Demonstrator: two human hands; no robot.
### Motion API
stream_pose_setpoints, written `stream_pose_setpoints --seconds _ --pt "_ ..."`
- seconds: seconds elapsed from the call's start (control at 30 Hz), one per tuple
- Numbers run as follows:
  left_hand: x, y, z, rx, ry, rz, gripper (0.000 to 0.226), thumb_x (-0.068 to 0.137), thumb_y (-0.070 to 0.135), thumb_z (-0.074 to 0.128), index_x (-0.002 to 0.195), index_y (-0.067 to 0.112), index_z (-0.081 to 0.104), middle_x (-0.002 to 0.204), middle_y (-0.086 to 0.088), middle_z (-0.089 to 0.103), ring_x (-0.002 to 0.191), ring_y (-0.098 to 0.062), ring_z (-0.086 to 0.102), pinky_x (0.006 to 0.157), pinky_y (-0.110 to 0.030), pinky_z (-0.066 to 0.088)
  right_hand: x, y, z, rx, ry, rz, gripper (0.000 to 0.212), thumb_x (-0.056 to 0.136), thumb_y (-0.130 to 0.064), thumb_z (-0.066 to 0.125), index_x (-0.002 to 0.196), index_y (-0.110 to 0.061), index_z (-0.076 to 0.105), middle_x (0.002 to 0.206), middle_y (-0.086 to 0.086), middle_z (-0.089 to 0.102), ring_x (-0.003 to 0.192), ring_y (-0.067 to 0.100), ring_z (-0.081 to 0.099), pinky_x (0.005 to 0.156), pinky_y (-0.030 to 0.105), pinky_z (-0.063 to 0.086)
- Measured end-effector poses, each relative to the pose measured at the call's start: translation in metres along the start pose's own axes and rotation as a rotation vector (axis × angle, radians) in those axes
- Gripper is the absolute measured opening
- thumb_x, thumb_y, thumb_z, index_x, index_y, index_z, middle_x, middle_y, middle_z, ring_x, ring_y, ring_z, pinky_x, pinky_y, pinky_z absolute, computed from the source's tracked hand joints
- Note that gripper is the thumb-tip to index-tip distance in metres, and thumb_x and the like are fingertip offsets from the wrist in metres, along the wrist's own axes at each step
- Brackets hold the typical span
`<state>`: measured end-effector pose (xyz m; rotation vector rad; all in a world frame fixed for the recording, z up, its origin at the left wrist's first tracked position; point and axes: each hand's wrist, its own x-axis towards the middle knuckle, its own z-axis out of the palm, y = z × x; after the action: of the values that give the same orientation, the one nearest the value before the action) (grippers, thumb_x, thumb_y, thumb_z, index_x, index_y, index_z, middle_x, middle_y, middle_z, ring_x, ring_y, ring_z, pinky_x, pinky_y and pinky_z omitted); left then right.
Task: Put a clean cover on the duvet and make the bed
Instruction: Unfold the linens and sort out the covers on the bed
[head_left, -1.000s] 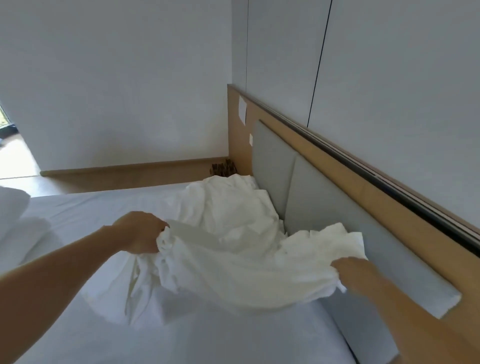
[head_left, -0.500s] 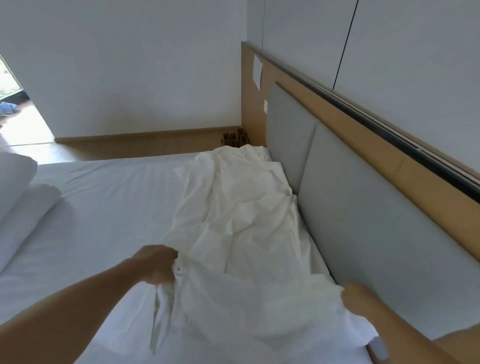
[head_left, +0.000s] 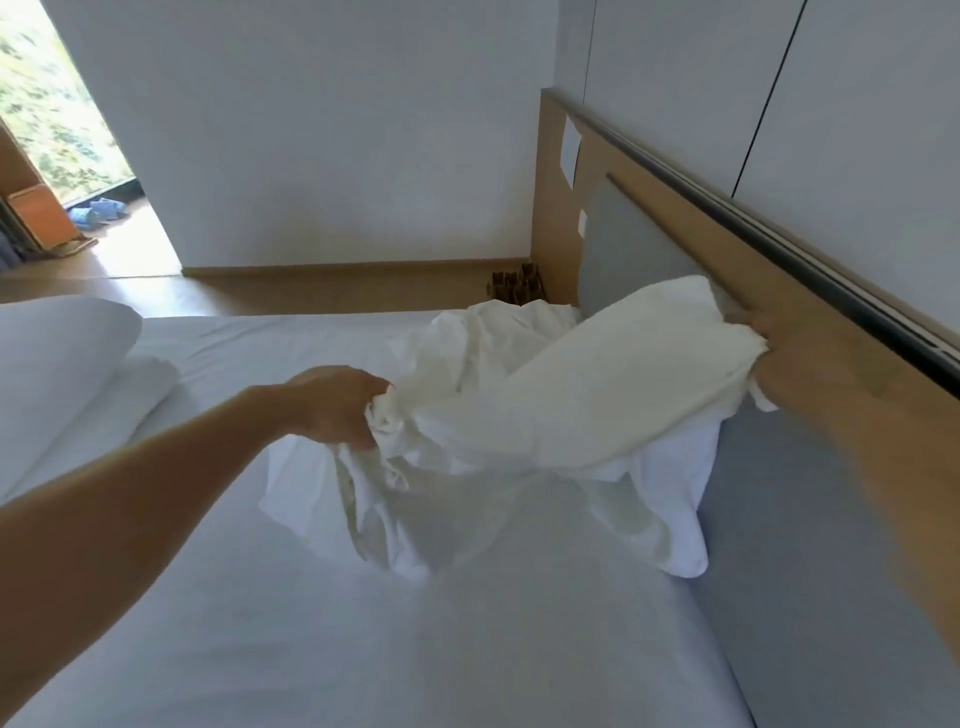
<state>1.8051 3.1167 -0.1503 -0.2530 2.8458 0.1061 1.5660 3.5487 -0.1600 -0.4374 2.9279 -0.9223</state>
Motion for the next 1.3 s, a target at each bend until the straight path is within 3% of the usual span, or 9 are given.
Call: stream_pose_setpoints --seconds 0.1,0.3,0.5,0.63,0.83,1.07,1.17,1.23,1.3 --pt "-0.006 0.02 0.053 0.011 -0.168 0.053 0.047 0.075 0.036 0.073 0.12 0.033 0.06 0.094 0.016 0.061 0.09 -0.012 0.058 0.073 -0.021 0.039 -0.015 0.058 0.048 -0.275 -0.247 -0.041 0.039 0.087 -0.016 0.053 0.126 -0.017 0.06 0.122 0.022 0.062 0.114 0.04 0.058 0.096 0.041 0.044" --pt "-0.013 0.054 0.183 0.003 -0.413 0.178 0.068 0.079 0.043 0.071 0.141 0.032 0.047 0.114 0.006 0.067 0.104 -0.015 0.059 0.077 -0.023 0.035 -0.102 0.147 0.145 -0.642 -0.628 0.121 0.038 0.101 -0.024 0.048 0.138 -0.025 0.054 0.139 0.002 0.056 0.124 0.022 0.055 0.1 0.032 0.044" --pt "-0.018 0.056 0.258 -0.128 -0.48 0.103 0.094 0.076 0.053 0.074 0.153 0.044 0.02 0.13 0.002 0.059 0.117 -0.023 0.056 0.088 -0.029 0.043 -0.188 0.211 0.208 -0.908 -0.765 0.083 0.055 0.098 -0.029 0.045 0.151 -0.028 0.031 0.16 0.0 0.024 0.151 0.023 0.013 0.12 0.033 0.021" --pt "-0.024 0.053 0.283 -0.189 -0.477 0.059 0.095 0.075 0.053 0.075 0.152 0.041 0.022 0.14 0.006 0.048 0.126 -0.022 0.05 0.1 -0.032 0.042 -0.21 0.186 0.262 -0.686 -0.825 0.242 0.087 0.092 -0.041 0.058 0.158 -0.02 0.006 0.166 0.004 -0.005 0.153 0.026 -0.008 0.121 0.047 0.016" --pt "-0.034 0.05 0.317 -0.253 -0.465 -0.025 0.099 0.073 0.053 0.078 0.153 0.039 0.022 0.131 0.006 0.046 0.116 -0.021 0.055 0.096 -0.033 0.047 -0.234 0.105 0.35 -0.18 -0.844 0.05 0.112 0.082 -0.051 0.072 0.158 -0.027 -0.007 0.166 -0.003 -0.004 0.153 0.017 -0.006 0.122 0.044 0.017" --pt "-0.017 0.049 0.316 -0.986 -0.281 -0.359 0.059 0.079 0.041 0.081 0.132 0.031 0.056 0.115 0.008 0.056 0.099 -0.007 0.058 0.075 -0.017 0.045 -0.233 0.079 0.416 -0.106 -0.752 0.048 0.123 0.08 -0.052 0.074 0.153 -0.033 -0.023 0.165 -0.004 -0.015 0.15 0.023 0.016 0.115 0.042 0.032" --pt "-0.01 0.036 0.316 -0.973 -0.198 -0.418 0.052 0.086 0.019 0.075 0.134 0.029 0.056 0.12 0.005 0.057 0.095 -0.008 0.059 0.071 -0.014 0.047 -0.221 0.083 0.437 -0.163 -0.731 0.084 0.106 0.089 -0.042 0.066 0.155 -0.032 -0.016 0.148 0.007 0.043 0.119 0.024 0.055 0.091 0.034 0.049" --pt "-0.008 0.026 0.321 -0.915 -0.178 -0.481 0.056 0.087 0.006 0.068 0.138 0.026 0.053 0.125 0.002 0.054 0.088 -0.01 0.058 0.061 -0.012 0.045 -0.215 0.086 0.44 -0.212 -0.784 0.031 0.07 0.097 -0.031 0.052 0.156 -0.031 0.016 0.124 0.004 0.063 0.099 0.022 0.062 0.079 0.031 0.049" --pt "-0.007 0.019 0.324 -0.891 -0.134 -0.562 0.059 0.088 0.003 0.066 0.141 0.022 0.05 0.13 -0.003 0.053 0.092 -0.014 0.057 0.062 -0.014 0.044 -0.205 0.088 0.43 -0.211 -0.852 -0.011 0.039 0.096 -0.024 0.048 0.134 -0.026 0.056 0.114 0.001 0.068 0.097 0.022 0.062 0.074 0.028 0.047"
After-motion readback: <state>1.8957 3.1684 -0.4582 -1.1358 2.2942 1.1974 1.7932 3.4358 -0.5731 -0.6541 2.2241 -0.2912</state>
